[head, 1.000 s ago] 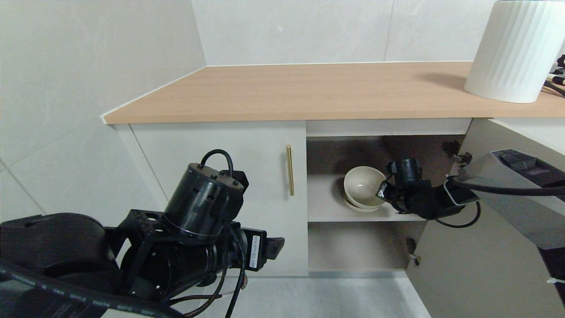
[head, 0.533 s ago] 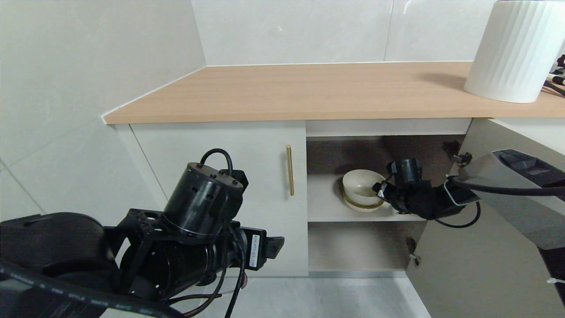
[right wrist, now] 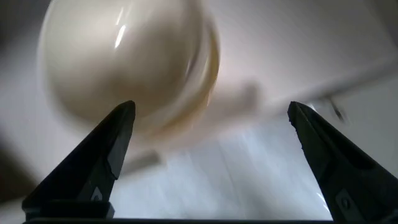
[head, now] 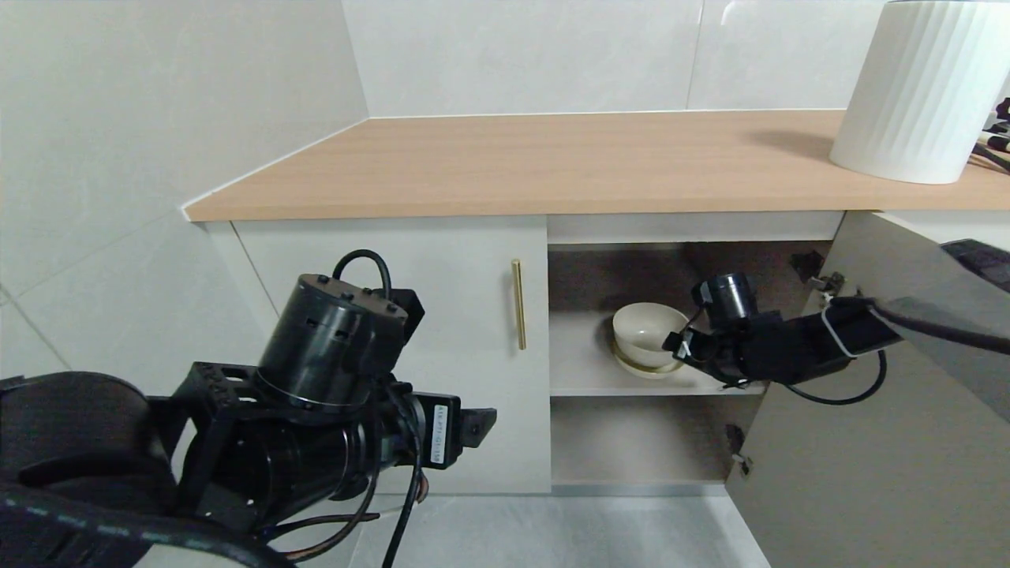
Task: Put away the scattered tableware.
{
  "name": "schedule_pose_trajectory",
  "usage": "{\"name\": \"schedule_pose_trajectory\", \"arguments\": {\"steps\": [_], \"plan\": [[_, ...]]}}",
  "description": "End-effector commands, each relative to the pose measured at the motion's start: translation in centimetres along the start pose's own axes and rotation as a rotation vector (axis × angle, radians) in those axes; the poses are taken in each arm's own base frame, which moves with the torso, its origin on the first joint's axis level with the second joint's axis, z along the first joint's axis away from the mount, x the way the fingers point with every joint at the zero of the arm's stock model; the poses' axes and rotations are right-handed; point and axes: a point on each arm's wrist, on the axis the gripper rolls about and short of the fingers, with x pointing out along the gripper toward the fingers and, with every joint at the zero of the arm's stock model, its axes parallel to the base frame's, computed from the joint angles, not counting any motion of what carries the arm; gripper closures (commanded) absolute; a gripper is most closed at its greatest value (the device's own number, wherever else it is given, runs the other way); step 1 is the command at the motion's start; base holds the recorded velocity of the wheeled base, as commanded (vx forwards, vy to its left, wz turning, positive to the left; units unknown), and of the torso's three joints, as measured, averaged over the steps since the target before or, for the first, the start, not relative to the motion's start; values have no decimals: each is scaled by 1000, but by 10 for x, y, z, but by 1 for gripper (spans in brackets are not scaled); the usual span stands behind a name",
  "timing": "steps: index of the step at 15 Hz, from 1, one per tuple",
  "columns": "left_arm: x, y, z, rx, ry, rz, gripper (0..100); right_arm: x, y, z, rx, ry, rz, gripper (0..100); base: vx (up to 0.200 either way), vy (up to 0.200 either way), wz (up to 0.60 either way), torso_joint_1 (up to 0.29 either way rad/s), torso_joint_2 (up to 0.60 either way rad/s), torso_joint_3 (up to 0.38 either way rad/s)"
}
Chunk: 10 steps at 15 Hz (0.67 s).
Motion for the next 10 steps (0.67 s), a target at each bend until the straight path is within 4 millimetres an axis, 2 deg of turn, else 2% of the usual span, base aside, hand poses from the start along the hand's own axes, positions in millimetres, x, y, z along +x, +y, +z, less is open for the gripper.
{"name": "schedule_pose_trajectory", "arguments": {"steps": [1, 2, 3, 4, 6, 7, 8, 10], "plan": [[-21, 19, 13, -54, -61, 0, 0, -83, 13, 3, -68, 33, 56, 0, 0, 0, 0, 0, 0, 0], [-32, 31, 18, -85, -70, -16, 0, -105, 14, 0, -93, 44, 75, 0, 0, 0, 0, 0, 0, 0], [-40, 38, 19, -98, -69, -33, 0, -119, 15, 0, -111, 42, 93, 0, 0, 0, 0, 0, 0, 0], [-64, 49, 13, -111, -70, -55, 0, -154, 9, -2, -160, 43, 120, 0, 0, 0, 0, 0, 0, 0], [-94, 56, 11, -114, -132, -78, 0, -185, -7, -2, -182, 44, 165, 0, 0, 0, 0, 0, 0, 0], [-100, 59, 9, -108, -144, -75, 0, -197, -16, -4, -182, 44, 179, 0, 0, 0, 0, 0, 0, 0], [-97, 66, 2, -106, -126, -44, 0, -208, -24, -6, -182, 44, 190, 0, 0, 0, 0, 0, 0, 0], [-89, 70, -4, -102, -82, -45, 0, -214, -30, -11, -188, 65, 204, 0, 0, 0, 0, 0, 0, 0]]}}
